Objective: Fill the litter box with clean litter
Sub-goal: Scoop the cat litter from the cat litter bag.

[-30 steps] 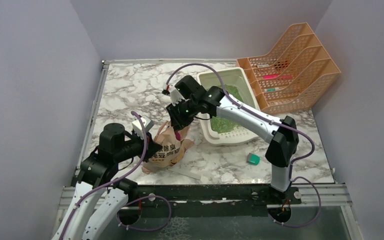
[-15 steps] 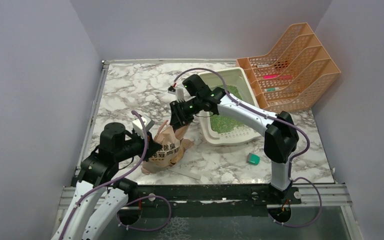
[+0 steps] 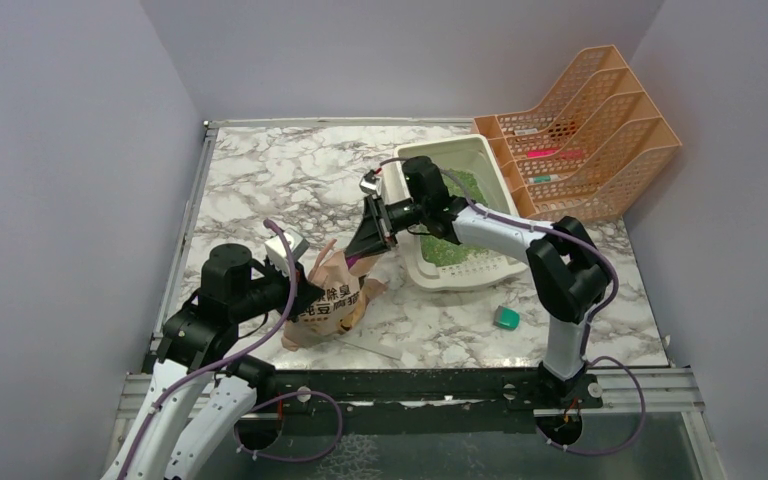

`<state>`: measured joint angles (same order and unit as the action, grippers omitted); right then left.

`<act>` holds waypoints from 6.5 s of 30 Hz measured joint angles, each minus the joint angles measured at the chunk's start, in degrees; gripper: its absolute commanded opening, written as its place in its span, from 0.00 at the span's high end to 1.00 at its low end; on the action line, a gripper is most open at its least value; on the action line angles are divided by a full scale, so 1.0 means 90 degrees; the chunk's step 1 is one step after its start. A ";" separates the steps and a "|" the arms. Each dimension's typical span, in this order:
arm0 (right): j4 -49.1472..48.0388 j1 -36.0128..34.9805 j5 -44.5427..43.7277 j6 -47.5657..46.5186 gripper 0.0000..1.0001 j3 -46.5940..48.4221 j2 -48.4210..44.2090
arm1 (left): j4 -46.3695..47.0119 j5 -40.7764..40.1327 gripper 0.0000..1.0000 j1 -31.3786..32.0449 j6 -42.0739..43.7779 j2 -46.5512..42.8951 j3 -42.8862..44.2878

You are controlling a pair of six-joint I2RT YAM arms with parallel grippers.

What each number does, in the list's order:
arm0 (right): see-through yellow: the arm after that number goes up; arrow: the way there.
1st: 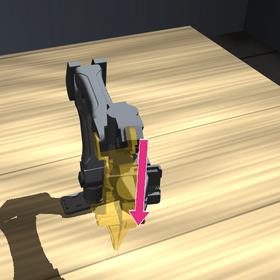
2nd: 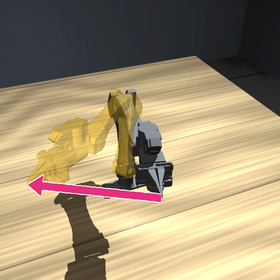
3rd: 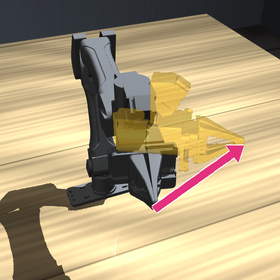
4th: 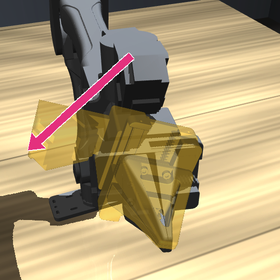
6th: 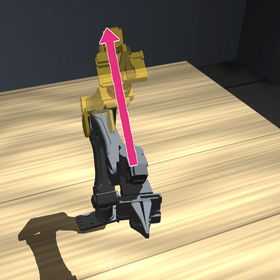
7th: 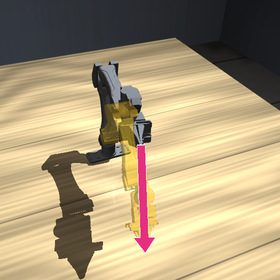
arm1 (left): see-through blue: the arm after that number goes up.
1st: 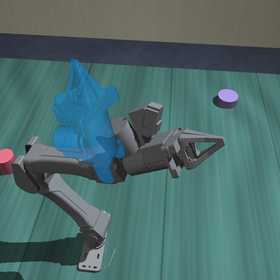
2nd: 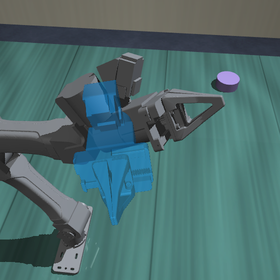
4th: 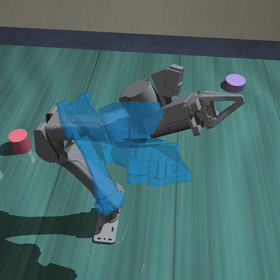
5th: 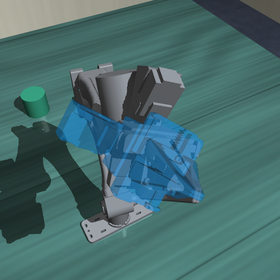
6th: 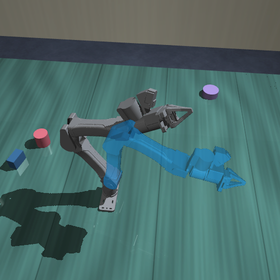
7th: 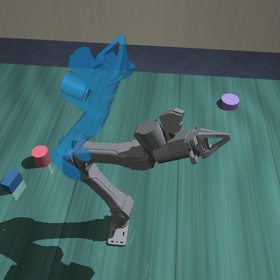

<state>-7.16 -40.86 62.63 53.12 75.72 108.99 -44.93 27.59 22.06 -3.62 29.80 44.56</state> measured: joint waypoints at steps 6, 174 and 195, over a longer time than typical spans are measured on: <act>-0.0765 0.0318 0.0155 0.0806 0.99 -0.0483 -0.0206 | -0.0012 0.0000 1.00 0.0000 0.0000 0.0000 0.0000; -0.1916 0.2276 0.0112 0.2443 0.99 -0.2324 -0.1865 | -0.0044 0.0019 1.00 -0.0036 0.0002 -0.0024 -0.0002; -0.2118 0.2703 0.0367 0.2710 0.99 -0.2438 -0.2220 | -0.0066 0.0019 1.00 -0.0036 0.0002 -0.0070 -0.0002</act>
<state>-26.22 -16.53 65.93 77.52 53.78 89.01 -45.52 27.77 21.74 -3.60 29.17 44.53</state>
